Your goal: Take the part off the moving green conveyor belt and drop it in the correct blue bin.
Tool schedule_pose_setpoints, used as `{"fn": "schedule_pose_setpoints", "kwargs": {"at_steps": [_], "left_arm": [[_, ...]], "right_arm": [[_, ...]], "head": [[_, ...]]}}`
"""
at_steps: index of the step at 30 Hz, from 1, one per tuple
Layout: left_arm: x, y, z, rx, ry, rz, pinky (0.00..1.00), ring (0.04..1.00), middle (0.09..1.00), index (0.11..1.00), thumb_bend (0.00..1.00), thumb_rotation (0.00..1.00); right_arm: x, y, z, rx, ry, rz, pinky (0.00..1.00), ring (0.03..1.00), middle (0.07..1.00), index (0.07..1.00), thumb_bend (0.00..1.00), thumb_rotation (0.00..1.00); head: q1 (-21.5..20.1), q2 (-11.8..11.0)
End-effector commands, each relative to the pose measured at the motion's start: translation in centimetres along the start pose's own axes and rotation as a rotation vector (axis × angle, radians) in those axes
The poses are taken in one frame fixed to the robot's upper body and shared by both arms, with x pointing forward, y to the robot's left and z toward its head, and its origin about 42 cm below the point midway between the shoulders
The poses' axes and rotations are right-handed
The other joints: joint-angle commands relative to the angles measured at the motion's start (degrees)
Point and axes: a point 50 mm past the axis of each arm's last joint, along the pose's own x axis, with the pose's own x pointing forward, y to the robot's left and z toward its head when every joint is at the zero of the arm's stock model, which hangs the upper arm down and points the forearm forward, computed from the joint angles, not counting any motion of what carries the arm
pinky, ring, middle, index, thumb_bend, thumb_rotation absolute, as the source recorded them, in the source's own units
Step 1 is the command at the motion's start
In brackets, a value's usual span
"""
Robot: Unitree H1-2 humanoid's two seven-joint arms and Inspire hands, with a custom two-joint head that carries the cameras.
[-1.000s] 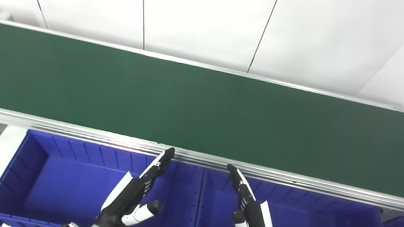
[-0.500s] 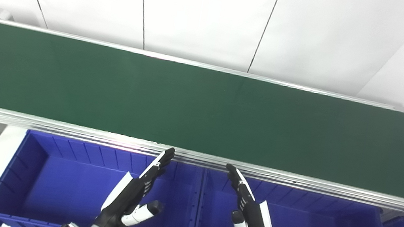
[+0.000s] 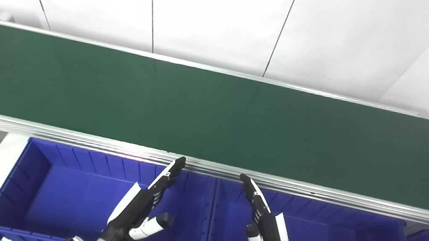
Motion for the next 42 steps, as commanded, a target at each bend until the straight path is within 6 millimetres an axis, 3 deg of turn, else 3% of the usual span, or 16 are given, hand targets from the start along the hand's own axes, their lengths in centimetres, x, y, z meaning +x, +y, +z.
{"fn": "schedule_pose_setpoints", "kwargs": {"at_steps": [1,42], "left_arm": [[0.67,0.19,1.26,0.02,-0.072,-0.002,1.0,1.0,1.0,1.0,0.82,0.89],[0.68,0.25,1.28,0.034,-0.074,-0.009,1.0,1.0,1.0,1.0,0.82,0.89]], "right_arm": [[0.57,0.2,1.07,0.009,-0.074,0.0,0.96,0.947,0.948,0.911,0.9,1.0],[0.62,0.33,1.19,0.012,-0.073,0.002,0.96,0.948,0.948,0.908,0.89,1.0]], "head": [[0.0,0.1],[-0.1,0.0]]}}
